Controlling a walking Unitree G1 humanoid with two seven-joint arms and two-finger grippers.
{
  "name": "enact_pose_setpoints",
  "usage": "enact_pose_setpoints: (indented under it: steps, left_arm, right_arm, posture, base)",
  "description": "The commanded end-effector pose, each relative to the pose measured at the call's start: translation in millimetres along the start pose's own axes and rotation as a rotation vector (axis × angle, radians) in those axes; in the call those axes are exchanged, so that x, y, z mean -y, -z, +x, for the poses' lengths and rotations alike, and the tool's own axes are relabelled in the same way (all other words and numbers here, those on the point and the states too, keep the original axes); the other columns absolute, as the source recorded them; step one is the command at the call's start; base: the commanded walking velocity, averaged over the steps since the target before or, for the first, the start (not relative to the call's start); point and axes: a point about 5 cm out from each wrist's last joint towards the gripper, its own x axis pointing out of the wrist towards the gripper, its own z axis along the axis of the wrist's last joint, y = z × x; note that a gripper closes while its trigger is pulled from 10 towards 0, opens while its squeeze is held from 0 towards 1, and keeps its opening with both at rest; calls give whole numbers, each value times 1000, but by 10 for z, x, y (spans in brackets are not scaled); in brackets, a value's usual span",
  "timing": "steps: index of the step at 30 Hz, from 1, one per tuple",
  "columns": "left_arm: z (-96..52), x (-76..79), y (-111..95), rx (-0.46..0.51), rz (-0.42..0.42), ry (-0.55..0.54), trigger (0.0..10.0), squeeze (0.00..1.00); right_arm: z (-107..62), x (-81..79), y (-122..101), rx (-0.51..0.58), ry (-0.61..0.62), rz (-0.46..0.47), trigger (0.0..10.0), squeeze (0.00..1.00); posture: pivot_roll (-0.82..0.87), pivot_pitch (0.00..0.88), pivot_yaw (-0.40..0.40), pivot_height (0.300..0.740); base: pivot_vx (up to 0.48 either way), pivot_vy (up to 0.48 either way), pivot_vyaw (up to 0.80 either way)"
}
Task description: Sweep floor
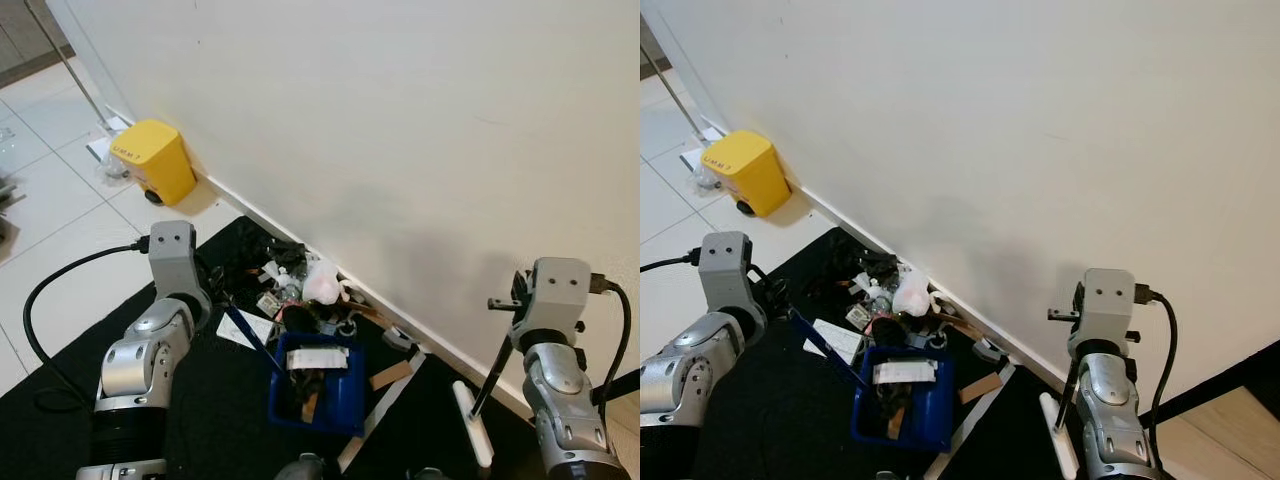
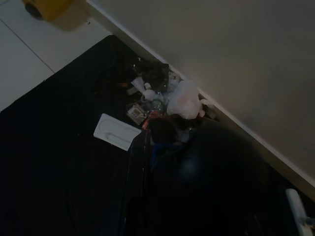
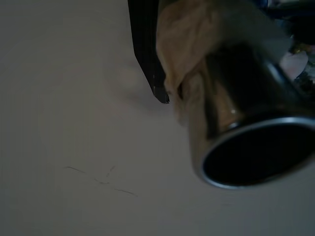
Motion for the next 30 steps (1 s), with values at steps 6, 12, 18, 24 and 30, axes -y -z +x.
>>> enact_pose_setpoints:
  steps: [6, 12, 18, 24, 30]
  left_arm:
    - [-23, 101, -46, 53, -16, 17, 10000, 0]
    - [-16, 143, -50, 59, -15, 23, 10000, 0]
    - [-16, 162, -15, 54, -14, 25, 10000, 0]
    - [-43, 87, 1, 70, -37, 8, 10000, 0]
    - [-86, 45, 58, 71, -45, 7, 10000, 0]
  right_arm:
    - [-42, -84, 103, -54, -27, 6, 10000, 0]
    - [-64, -141, 143, -75, -47, 18, 10000, 0]
    - [-159, -191, 292, -115, -56, -4, 10000, 0]
    - [-172, -195, 261, -82, -67, -43, 10000, 0]
    - [-138, -146, 184, -46, -29, -38, 10000, 0]
  posture:
    - [2, 142, 53, 740]
    - [-3, 136, 49, 740]
    - [-2, 127, 49, 740]
    - [-8, 125, 52, 740]
    - [-13, 113, 49, 740]
  base:
    - [0, 0, 0]
    - [0, 0, 0]
    - [0, 0, 0]
    - [0, 0, 0]
    - [0, 0, 0]
